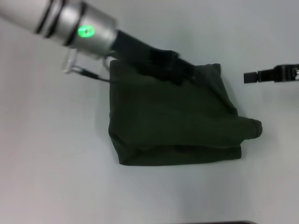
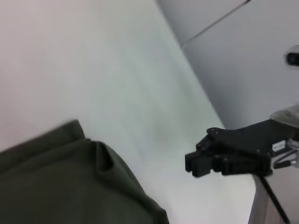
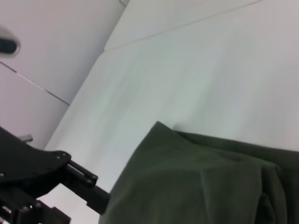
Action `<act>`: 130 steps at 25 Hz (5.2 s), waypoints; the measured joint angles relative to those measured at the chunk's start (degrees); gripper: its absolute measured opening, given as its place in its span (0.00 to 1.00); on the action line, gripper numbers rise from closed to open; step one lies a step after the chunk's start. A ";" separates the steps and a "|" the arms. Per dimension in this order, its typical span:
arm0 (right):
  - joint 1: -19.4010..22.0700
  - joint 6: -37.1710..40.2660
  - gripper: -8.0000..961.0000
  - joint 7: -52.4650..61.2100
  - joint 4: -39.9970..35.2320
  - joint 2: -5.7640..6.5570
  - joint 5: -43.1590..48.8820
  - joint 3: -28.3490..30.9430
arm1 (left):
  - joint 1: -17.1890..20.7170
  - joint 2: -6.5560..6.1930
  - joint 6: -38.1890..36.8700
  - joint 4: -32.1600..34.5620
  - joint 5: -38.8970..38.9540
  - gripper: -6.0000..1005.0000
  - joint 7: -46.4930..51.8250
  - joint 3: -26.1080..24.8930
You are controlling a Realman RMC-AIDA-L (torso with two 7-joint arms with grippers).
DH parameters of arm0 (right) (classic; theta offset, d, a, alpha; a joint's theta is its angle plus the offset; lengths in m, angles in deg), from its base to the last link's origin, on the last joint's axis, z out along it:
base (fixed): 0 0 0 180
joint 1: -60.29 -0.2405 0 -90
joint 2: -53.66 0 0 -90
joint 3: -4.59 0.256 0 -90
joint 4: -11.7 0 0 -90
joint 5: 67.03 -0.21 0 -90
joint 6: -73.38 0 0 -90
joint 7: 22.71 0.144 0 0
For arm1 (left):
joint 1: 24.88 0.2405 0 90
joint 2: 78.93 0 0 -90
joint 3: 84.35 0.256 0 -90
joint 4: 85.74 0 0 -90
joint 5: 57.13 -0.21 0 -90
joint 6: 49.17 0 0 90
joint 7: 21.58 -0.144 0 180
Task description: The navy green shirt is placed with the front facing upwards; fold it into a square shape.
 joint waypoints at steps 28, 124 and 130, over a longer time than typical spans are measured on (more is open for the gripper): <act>-1.51 2.80 0.57 -7.47 -1.62 -1.14 -0.06 9.48 | 18.66 0.29 -8.97 -4.11 0.06 0.58 -24.07 -14.20; 2.82 0.55 0.57 -7.37 -3.14 -1.38 0.15 14.15 | 10.62 -0.83 -0.96 8.82 -18.74 0.88 -4.29 -18.21; 2.83 0.65 0.57 -7.34 -3.14 -1.12 0.15 14.13 | 10.26 -0.11 0.27 9.05 -19.09 0.88 -3.51 -17.83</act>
